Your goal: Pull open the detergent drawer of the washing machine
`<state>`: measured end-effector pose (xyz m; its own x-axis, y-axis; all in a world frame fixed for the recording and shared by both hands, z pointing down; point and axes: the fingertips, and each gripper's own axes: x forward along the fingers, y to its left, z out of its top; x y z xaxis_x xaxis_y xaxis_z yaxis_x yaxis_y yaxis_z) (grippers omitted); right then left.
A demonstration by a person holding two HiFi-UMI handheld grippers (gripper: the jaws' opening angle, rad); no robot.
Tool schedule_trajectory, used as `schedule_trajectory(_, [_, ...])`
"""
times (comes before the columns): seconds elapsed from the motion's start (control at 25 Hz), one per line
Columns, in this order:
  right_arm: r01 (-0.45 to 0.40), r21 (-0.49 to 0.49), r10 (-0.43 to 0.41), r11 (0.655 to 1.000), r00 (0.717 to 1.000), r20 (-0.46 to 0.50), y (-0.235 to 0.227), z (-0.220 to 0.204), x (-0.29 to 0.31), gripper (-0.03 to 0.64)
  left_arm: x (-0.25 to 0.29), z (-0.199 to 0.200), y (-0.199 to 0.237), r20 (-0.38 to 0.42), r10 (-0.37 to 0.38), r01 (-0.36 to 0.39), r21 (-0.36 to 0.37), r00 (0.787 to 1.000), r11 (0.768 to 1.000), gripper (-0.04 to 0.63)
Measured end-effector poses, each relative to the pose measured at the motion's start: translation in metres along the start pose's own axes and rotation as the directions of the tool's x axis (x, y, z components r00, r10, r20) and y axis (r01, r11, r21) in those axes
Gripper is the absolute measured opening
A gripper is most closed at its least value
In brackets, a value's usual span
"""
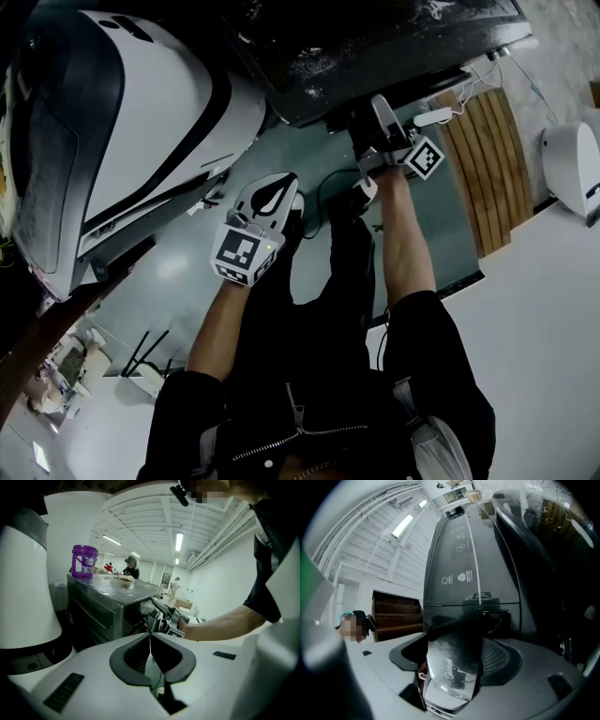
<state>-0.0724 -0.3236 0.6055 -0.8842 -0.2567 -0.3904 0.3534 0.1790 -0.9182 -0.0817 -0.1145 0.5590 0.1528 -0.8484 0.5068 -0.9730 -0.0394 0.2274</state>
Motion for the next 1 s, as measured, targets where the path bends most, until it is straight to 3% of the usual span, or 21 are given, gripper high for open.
schedule_trajectory(0.2, [-0.015,0.038,0.015,0.999,1.0,0.007,-0.0017,-0.0007,-0.0008,0.322,0.0,0.0003,-0.0042,0.0,-0.006,0.006,-0.003,1.0,1.0,0.021])
schedule_trajectory(1.0, [-0.018,0.032,0.016,0.999,0.998,0.056,-0.0029,0.0007,-0.0031,0.301,-0.0061,-0.0058,0.0013,-0.009,0.012,-0.013,-0.021,1.0,1.0,0.021])
